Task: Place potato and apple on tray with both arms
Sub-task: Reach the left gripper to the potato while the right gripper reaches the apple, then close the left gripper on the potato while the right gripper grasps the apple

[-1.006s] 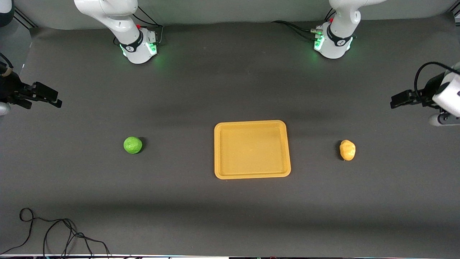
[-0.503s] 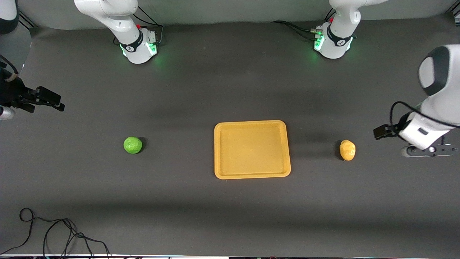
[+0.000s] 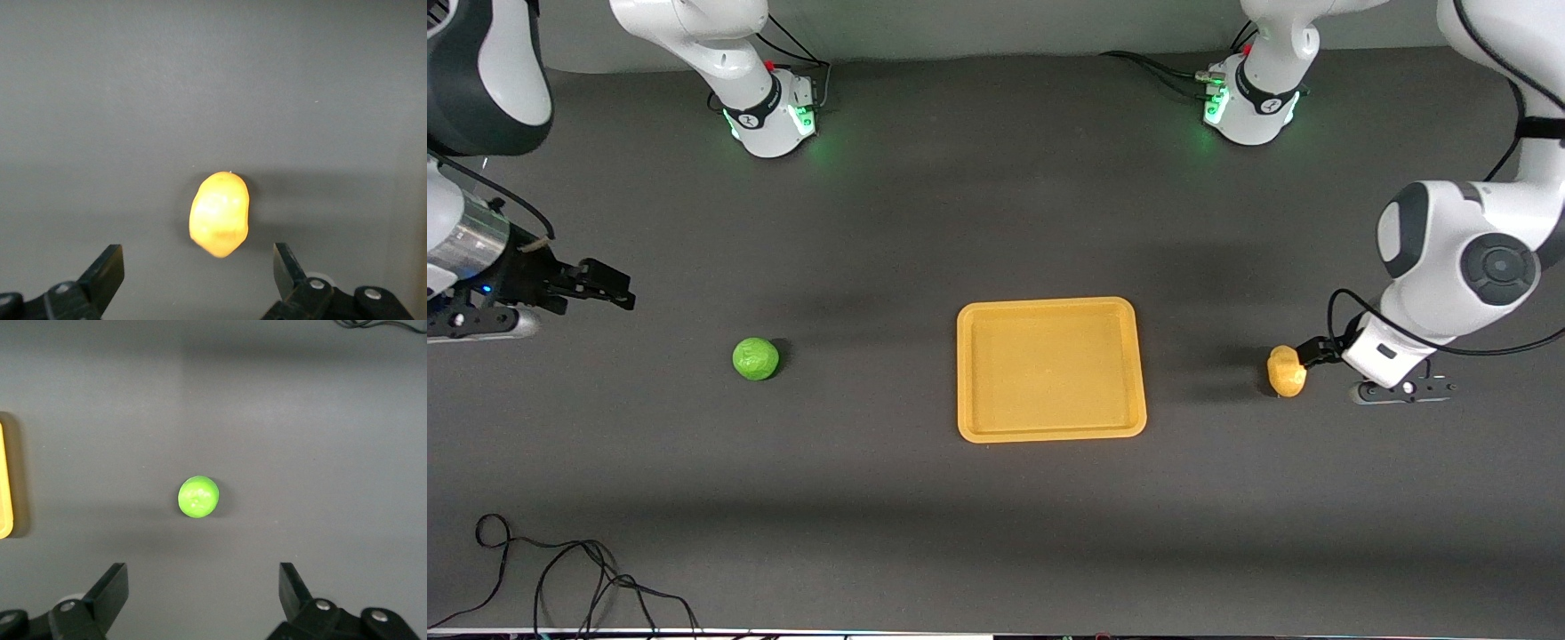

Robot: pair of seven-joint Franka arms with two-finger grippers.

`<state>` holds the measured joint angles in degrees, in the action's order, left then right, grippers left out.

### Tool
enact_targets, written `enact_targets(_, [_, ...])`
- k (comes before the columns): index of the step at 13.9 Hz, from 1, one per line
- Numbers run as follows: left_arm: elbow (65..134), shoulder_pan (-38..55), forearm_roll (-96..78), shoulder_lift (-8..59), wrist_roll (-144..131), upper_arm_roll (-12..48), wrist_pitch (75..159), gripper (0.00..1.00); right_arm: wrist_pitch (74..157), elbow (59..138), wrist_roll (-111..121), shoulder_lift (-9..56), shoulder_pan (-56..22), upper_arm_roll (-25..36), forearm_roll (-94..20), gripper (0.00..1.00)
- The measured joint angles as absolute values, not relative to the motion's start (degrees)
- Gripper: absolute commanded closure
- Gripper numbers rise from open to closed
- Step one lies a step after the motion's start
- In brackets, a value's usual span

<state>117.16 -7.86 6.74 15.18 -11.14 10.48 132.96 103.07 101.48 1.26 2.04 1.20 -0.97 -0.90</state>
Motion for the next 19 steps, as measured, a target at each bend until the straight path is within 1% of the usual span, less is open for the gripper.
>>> enact_targets(2, [120.17, -7.86, 6.74, 17.02, -12.27, 10.47, 138.71, 0.0, 105.52, 103.26, 1.26, 2.62, 1.13, -0.97, -0.9, 0.0])
enact_targets(4, [121.12, -7.89, 6.74, 19.8, -12.54, 10.4, 142.31, 0.0, 108.43, 105.39, 1.26, 2.95, 0.89, -0.98, -0.9, 0.0])
enact_targets(6, [121.1, -7.91, 6.74, 22.54, -12.63, 10.34, 143.87, 0.01, 111.4, 107.71, 1.23, 3.19, 0.35, -0.99, -0.91, 0.0])
enact_targets(8, [121.09, -7.92, 6.75, 24.45, -12.65, 10.29, 144.57, 0.03, 114.58, 110.34, 1.21, 3.31, 0.06, -1.01, -0.91, 0.0])
enact_targets(10, [121.08, -7.92, 6.92, 25.91, -12.65, 10.28, 145.37, 0.16, 118.31, 113.17, 1.21, 3.81, -0.16, -1.02, -0.91, 0.01])
enact_targets(11, [121.07, -7.92, 7.05, 26.41, -12.65, 10.29, 145.87, 0.25, 120.48, 114.64, 1.21, 4.42, -0.62, -1.03, -0.91, 0.02])
enact_targets(12, [121.04, -7.92, 7.13, 26.67, -12.65, 10.29, 146.12, 0.37, 122.71, 116.16, 1.2, 5.33, -1.27, -1.05, -0.92, 0.02])
enact_targets(15, [120.8, -7.91, 7.26, 26.6, -12.62, 10.32, 146.25, 0.66, 129.03, 120.25, 1.12, 8.83, -3.26, -1.06, -0.92, 0.01])
enact_targets(16, [120.74, -7.91, 7.32, 26.56, -12.62, 10.33, 146.25, 0.75, 129.82, 120.84, 1.11, 9.96, -3.59, -1.06, -0.92, 0.01])
enact_targets(17, [120.62, -7.91, 7.35, 26.52, -12.62, 10.33, 146.23, 0.86, 130.16, 121.09, 1.11, 11.13, -3.71, -1.05, -0.92, 0.01])
enact_targets(18, [120.36, -7.91, 7.38, 26.42, -12.62, 10.33, 146.05, 0.99, 130.57, 121.21, 1.11, 12.4, -3.71, -1.04, -0.92, 0.01])
enact_targets(19, [119.93, -7.9, 7.41, 26.17, -12.62, 10.33, 145.44, 1.0, 131.31, 121.28, 1.11, 13.5, -3.7, -0.95, -0.92, 0.01])
